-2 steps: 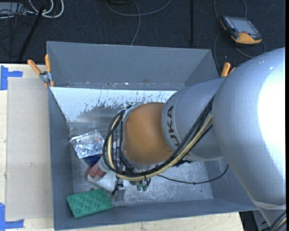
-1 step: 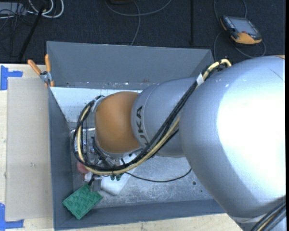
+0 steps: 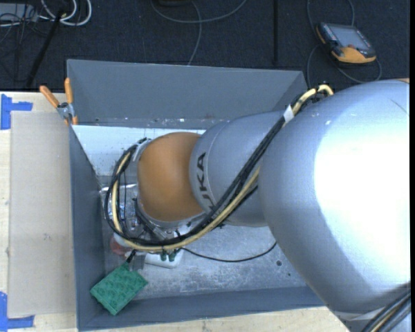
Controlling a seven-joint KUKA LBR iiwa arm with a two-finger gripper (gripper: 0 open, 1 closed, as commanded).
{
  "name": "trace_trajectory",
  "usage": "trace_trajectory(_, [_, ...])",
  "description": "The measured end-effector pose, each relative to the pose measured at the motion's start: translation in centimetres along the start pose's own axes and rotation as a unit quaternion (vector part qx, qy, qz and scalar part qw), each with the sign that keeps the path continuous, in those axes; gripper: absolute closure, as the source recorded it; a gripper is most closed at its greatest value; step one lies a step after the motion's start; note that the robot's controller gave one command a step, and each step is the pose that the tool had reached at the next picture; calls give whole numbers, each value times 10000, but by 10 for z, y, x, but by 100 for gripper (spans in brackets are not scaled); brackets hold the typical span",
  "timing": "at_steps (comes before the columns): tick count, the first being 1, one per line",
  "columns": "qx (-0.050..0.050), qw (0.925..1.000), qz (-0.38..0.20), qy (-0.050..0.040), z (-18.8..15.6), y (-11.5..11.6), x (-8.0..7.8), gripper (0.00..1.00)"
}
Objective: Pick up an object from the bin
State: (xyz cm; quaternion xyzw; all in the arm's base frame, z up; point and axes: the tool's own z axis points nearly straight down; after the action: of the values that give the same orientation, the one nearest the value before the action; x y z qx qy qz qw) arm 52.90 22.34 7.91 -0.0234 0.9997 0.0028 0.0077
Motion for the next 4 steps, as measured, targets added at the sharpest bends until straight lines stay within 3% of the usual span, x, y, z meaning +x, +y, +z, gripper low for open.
trace_trajectory(1, [10,10000,9,34,-143,-4,-11,100])
trace_trajectory(2, [40,9979,636,108,-82,17,11,100])
trace_trajectory(3, [40,9954,957,97,-62,25,33,100])
trace_trajectory(4, [20,9995,-321,38,-235,-24,8,100])
